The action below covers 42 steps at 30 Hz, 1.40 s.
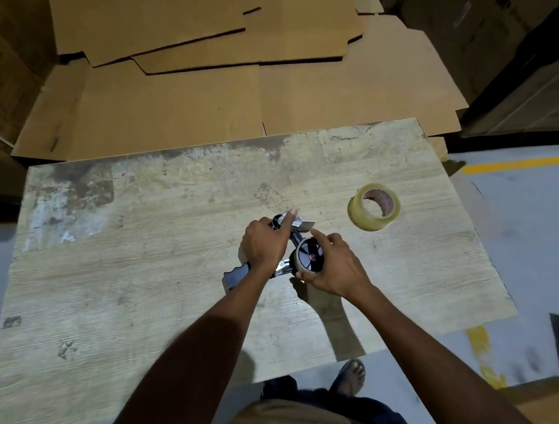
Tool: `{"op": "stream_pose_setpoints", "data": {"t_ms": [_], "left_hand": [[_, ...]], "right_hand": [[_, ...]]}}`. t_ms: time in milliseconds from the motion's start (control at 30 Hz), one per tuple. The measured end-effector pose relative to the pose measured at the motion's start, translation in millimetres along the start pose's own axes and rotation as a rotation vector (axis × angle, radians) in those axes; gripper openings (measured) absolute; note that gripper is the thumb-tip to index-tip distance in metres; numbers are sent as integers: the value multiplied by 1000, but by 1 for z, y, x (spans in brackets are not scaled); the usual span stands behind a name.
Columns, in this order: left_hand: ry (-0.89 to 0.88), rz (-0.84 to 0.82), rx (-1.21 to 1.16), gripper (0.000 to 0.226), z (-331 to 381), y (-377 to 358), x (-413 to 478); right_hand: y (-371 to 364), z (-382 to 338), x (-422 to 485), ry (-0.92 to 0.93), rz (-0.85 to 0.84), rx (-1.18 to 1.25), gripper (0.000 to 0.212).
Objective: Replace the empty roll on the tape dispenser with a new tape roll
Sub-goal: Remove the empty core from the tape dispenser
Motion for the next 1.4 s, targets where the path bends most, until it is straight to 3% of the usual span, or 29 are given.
{"op": "stream_pose_setpoints", "data": {"t_ms": [267,500,700,1033,1233,1400], "left_hand": [[106,-114,146,97,-8,-3,-7],[210,-73,168,104,-9,1,-10],[258,60,152,98,-5,8,-14],[255,107,133,93,-2,13,-13],[214,123,137,89,2,12,-15],[232,152,80,87,1,14,-20]], "right_hand": [[-1,-13,9,13,-60,-98,96],[0,-18,15,-9,-91,-134,94],[7,-22,20,43,-83,-132,100],[16,-29,20,187,-112,-151,91],[12,-29,19,293,-207,-195,97],[19,-12,9,301,-134,1,94]]}}
Point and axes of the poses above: each hand's wrist, its own x-axis towards the middle knuckle, its own y-axis out of the back of the hand, z = x × y, the point moved 7 cm from there along x, towards the middle knuckle, and after that the axes turned 11 degrees about x, right-handed, at the moved point
